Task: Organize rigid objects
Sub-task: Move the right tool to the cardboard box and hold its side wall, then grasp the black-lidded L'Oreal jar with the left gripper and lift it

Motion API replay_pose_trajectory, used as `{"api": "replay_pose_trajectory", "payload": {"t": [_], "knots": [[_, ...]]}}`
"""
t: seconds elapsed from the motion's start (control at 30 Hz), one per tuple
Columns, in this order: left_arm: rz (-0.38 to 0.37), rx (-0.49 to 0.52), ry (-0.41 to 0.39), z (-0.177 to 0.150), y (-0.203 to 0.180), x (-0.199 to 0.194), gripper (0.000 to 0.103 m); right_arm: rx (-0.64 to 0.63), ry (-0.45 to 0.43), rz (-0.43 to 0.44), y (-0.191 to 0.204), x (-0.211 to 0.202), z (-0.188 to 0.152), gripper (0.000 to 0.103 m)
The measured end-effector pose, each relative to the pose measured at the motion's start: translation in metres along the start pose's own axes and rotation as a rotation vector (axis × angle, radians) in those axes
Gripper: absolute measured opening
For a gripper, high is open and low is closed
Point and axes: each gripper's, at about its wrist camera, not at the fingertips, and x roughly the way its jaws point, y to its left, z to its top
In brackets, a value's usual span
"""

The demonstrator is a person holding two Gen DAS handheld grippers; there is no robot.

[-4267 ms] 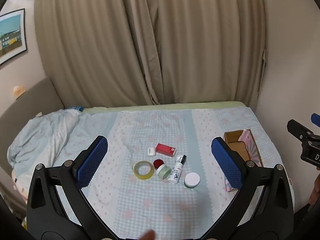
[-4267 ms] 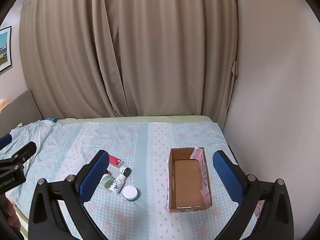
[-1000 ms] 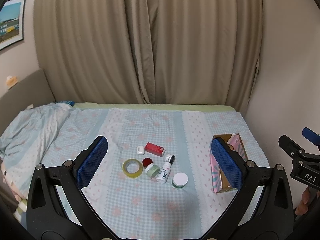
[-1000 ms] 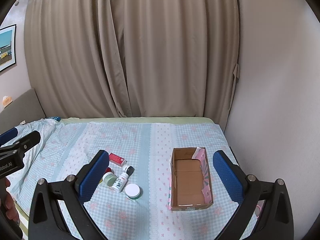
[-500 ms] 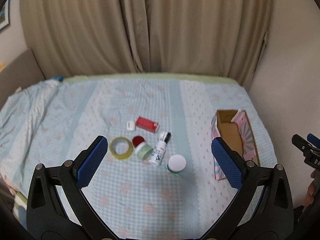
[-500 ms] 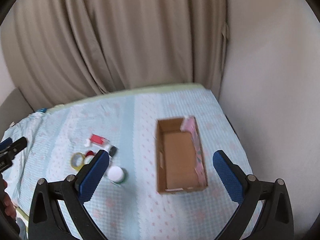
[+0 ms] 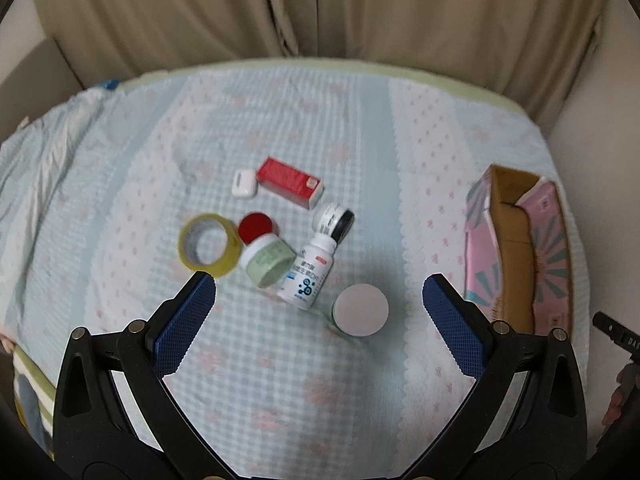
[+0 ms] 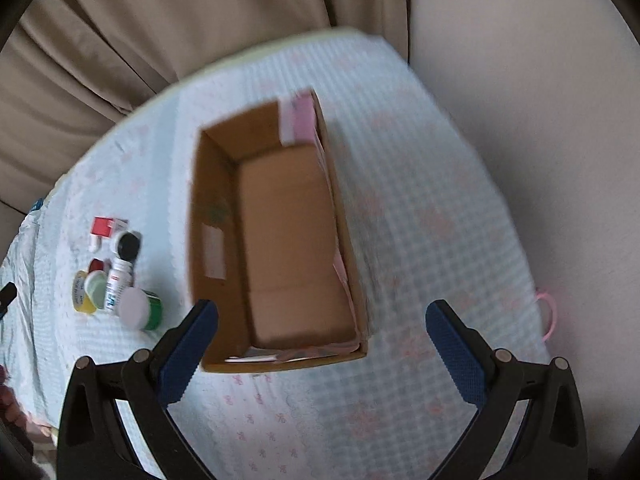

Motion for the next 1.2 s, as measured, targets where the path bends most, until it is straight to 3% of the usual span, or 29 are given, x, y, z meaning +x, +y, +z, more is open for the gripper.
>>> {"api": "replay_pose_trajectory", "payload": {"t": [0.1, 0.33, 0.4, 0.47, 0.63, 0.83, 0.97, 1.13, 1.2], "knots": [[0.014, -0.005, 0.05, -0.003, -0.006, 0.038, 0.103, 0.044, 0.075, 0.031, -0.016, 0.035, 0.001, 0.095], [0.047, 0.029, 0.183, -0.005, -0.018, 0.134, 0.103, 0.115, 0.216, 0.087, -0.039, 0.099, -0.005, 0.062], [0.056, 0.048, 0.205, -0.003, -0.019, 0.151, 0.103, 0.113, 0.242, 0.093, -0.039, 0.107, -0.008, 0.054], [0.084, 0.077, 0.224, 0.001, -0.019, 0.171, 0.103, 0.117, 0.264, 0.11, -0.04, 0.113, -0.012, 0.039], [0.103, 0.125, 0.244, 0.023, -0.015, 0.211, 0.103, 0.128, 0.277, 0.076, -0.046, 0.118, -0.018, 0.023], [0.11, 0.247, 0.255, 0.042, -0.029, 0.252, 0.102, 0.115, 0.281, 0.086, -0.05, 0.113, -0.02, 0.022], [0.086, 0.285, 0.26, 0.048, -0.036, 0.268, 0.094, 0.116, 0.275, 0.104, -0.045, 0.113, -0.019, 0.022], [0.067, 0.312, 0.263, 0.049, -0.043, 0.28, 0.077, 0.114, 0.249, 0.129, -0.047, 0.113, -0.021, 0.023], [0.062, 0.32, 0.279, 0.047, -0.046, 0.285, 0.059, 0.131, 0.243, 0.147, -0.056, 0.115, -0.023, 0.023]]}}
